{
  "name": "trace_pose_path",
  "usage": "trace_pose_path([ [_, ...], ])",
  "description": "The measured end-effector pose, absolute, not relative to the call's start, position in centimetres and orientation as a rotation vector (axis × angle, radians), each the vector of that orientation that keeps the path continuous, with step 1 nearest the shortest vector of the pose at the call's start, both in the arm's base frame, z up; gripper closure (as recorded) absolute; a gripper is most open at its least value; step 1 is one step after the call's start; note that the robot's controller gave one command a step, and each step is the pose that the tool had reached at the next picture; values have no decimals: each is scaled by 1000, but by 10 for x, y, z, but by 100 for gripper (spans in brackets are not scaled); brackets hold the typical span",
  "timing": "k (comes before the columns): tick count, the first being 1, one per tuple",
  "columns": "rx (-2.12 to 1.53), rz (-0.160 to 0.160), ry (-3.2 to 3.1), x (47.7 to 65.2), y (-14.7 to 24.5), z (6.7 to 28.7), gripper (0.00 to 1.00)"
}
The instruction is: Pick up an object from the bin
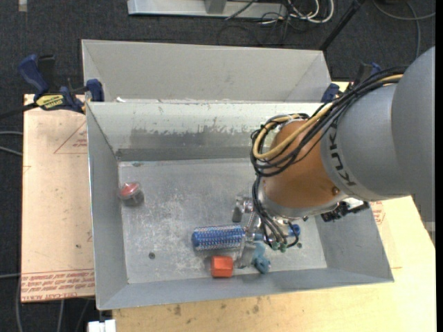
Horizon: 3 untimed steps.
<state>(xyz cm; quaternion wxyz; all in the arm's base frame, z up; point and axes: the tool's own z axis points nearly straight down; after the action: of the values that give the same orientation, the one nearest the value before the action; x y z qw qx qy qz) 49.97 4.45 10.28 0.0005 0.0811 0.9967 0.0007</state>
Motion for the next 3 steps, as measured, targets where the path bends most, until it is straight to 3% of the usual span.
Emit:
trace_pose_path([
  [1,376,3,3117,488,42,69,0],
  [2,375,4,3115,489,42,69,0],
  [3,375,4,3117,488,43,68,100],
])
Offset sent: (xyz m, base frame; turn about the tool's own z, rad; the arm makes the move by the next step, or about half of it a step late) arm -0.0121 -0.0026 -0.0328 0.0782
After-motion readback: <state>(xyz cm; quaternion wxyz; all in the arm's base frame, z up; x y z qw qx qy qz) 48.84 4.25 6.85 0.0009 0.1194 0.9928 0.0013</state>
